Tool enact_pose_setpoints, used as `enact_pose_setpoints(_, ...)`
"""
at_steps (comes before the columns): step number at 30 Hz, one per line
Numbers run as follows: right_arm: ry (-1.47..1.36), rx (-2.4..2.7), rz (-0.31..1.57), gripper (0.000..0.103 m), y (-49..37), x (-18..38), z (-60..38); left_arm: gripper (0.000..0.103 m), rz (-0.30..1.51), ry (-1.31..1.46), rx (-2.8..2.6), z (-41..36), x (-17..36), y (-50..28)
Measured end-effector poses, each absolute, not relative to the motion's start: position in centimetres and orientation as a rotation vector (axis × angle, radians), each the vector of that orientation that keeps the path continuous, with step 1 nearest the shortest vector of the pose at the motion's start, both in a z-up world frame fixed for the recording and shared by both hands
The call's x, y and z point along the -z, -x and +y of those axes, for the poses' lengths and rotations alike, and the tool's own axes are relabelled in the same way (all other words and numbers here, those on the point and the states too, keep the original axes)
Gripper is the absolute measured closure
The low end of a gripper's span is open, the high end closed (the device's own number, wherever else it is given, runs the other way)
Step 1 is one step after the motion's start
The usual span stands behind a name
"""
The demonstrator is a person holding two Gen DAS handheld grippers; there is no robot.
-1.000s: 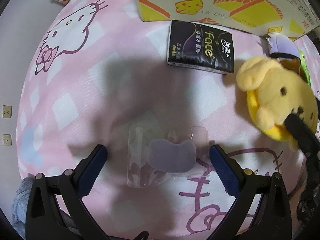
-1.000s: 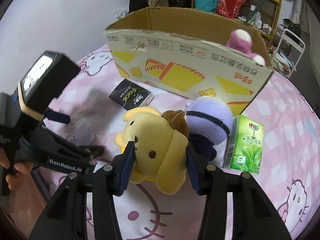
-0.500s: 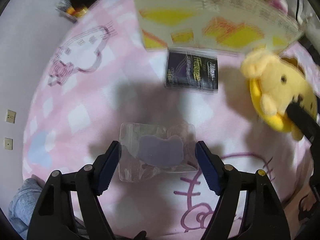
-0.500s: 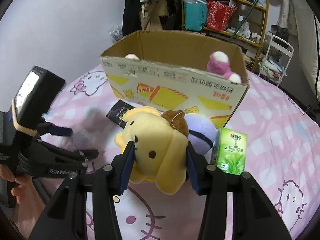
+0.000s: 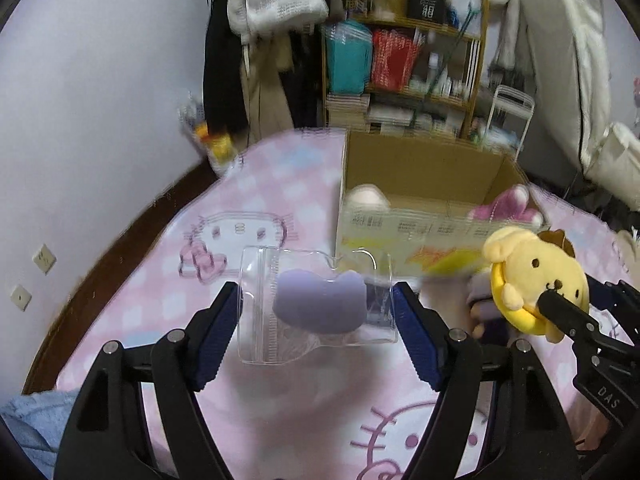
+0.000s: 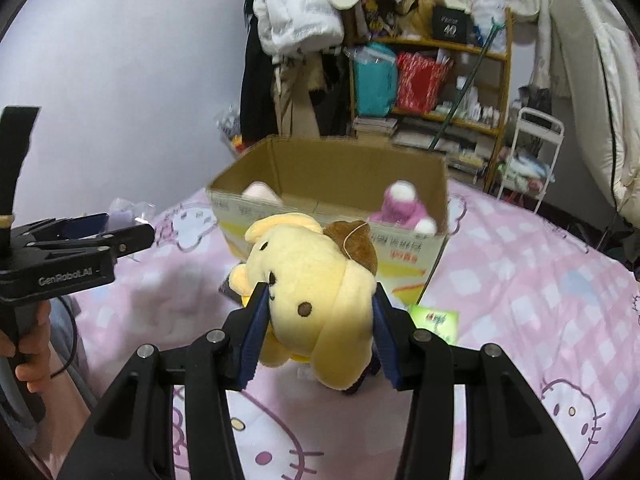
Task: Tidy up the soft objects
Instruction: 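Lift the sponge bag with the left tool while the right tool carries the yellow dog over the box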
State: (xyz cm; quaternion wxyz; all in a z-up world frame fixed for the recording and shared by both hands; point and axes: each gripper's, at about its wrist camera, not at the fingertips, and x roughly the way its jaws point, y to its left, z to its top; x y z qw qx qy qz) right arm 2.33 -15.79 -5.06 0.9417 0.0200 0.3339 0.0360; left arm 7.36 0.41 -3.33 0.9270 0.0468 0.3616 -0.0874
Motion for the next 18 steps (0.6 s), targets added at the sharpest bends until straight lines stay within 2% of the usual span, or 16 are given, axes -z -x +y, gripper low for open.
enact_pose_setpoints(18,-0.046,0.026,0.394,0.052,-4.6,-2.6,-18.6,0.028,0.494,-0.101,0.208,-2.9,-5.5,-10.7)
